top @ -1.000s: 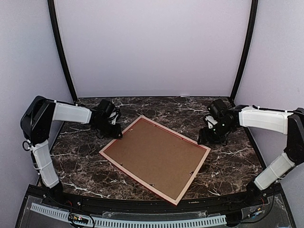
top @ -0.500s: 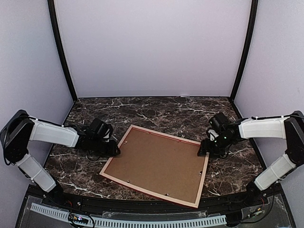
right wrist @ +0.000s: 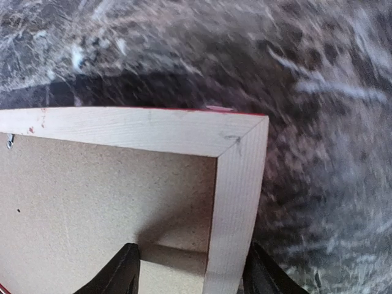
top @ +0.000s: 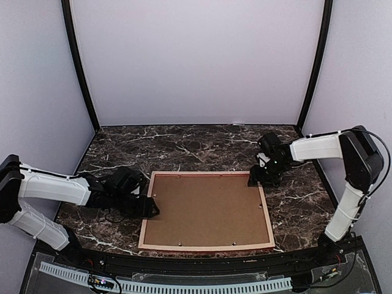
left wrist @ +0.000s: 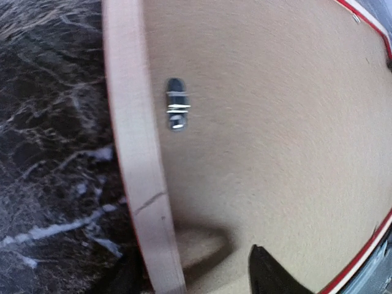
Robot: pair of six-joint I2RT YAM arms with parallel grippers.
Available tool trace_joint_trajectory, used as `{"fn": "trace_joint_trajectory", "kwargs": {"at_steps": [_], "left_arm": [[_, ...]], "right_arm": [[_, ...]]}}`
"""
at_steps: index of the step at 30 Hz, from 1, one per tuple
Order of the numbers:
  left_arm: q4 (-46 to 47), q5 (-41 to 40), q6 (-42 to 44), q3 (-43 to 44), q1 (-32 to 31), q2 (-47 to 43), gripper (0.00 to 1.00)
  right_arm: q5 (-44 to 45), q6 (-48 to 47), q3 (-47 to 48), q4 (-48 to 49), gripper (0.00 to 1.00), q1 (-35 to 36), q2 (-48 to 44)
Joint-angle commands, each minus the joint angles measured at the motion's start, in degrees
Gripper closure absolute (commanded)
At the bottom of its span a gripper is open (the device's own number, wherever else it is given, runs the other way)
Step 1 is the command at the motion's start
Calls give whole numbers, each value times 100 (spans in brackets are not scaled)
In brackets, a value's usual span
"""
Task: Put the photo into the frame
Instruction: Rotate the photo frame at the center of the board, then press the fastener onto the backboard.
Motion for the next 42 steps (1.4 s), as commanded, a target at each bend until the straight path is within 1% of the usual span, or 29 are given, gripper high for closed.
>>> {"fn": "trace_joint_trajectory", "kwargs": {"at_steps": [1, 2, 4, 7, 10, 14, 17, 18, 20, 23, 26, 31, 35, 42], "left_arm": [[177, 359, -75, -183, -170, -576, 26], [93, 157, -57, -172, -172, -632, 12], [-163, -183, 17, -84, -167, -773, 2], [-580, -712, 324, 268, -157, -787, 1], [-783, -909, 644, 723, -133, -607, 1], [-1128, -1000, 1148, 1312, 107, -19, 1], [-1283, -832, 1390, 1598, 385, 307, 1], [-1323, -789, 1428, 1689, 504, 425, 1], [-1394, -693, 1597, 1805, 639, 588, 5], [-1496, -667, 1801, 1976, 724, 843, 10], [-1627, -605, 1962, 2104, 787, 1088, 14], [-1660, -501, 2021, 2237, 810, 1440, 21], [-1628, -313, 2009, 2221, 818, 1559, 27], [-1525, -239, 1966, 2207, 828, 1747, 37]], "right_arm": [[-141, -572, 661, 32, 40, 52, 443], [-51, -595, 694, -26, 38, 51, 414], [121, -605, 637, -121, 36, 50, 314], [255, -571, 343, -160, 36, 46, 77], [277, -553, 65, -122, 38, 50, -139], [229, -548, -172, -21, 45, 48, -234], [171, -562, -234, 23, 52, 50, -194], [151, -563, -253, 36, 54, 45, -193], [150, -566, -261, 51, 58, 50, -200], [193, -565, -301, 45, 65, 50, -224], [181, -533, -359, 77, 69, 50, -245], [144, -484, -433, 141, 71, 50, -250], [149, -499, -462, 148, 72, 48, -255], [108, -515, -454, 153, 73, 50, -235]]}}
